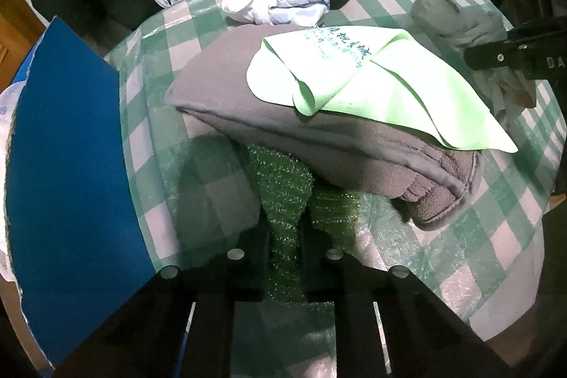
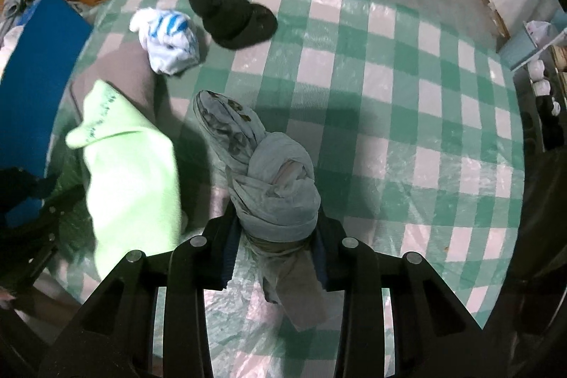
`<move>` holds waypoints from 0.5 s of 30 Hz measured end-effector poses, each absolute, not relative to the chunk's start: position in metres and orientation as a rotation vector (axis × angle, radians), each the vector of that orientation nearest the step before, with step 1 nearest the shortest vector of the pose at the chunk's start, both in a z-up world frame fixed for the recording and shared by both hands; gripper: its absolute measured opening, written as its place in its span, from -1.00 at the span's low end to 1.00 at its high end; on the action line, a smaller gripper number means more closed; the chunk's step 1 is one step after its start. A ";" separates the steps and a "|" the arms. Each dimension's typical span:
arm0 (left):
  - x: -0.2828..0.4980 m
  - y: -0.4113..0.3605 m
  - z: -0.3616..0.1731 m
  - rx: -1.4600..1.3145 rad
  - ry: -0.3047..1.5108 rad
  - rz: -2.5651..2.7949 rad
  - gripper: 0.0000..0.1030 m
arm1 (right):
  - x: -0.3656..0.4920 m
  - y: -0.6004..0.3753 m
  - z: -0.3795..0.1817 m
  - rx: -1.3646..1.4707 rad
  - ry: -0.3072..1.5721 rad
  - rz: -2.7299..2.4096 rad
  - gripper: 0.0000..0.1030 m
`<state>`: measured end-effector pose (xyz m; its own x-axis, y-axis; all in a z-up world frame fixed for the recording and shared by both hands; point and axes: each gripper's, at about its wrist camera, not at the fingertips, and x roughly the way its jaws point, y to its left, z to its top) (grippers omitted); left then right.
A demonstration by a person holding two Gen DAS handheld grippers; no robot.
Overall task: Organize soft objects
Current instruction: 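Grasp the green sparkly scrubber with the left tool while the right tool holds the bundle, then carry the green scrubber over the shoebox with the left tool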
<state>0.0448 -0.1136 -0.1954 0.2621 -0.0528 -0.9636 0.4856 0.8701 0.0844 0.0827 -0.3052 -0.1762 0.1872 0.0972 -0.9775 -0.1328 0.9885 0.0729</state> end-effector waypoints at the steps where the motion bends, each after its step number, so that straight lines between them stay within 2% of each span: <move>1: 0.045 -0.113 -0.194 0.402 1.261 -0.375 -0.78 | 0.082 -0.303 -0.171 -0.032 1.364 0.163 -0.35; 15: 0.045 -0.101 -0.139 0.342 1.171 -0.352 -0.79 | 0.074 -0.298 -0.120 -0.044 1.267 0.232 -0.35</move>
<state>0.0446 -0.1014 -0.1388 0.3475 -0.0901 -0.9333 0.4392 0.8951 0.0772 0.0737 -0.2979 -0.1198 0.2787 0.1487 -0.9488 -0.1974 0.9757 0.0949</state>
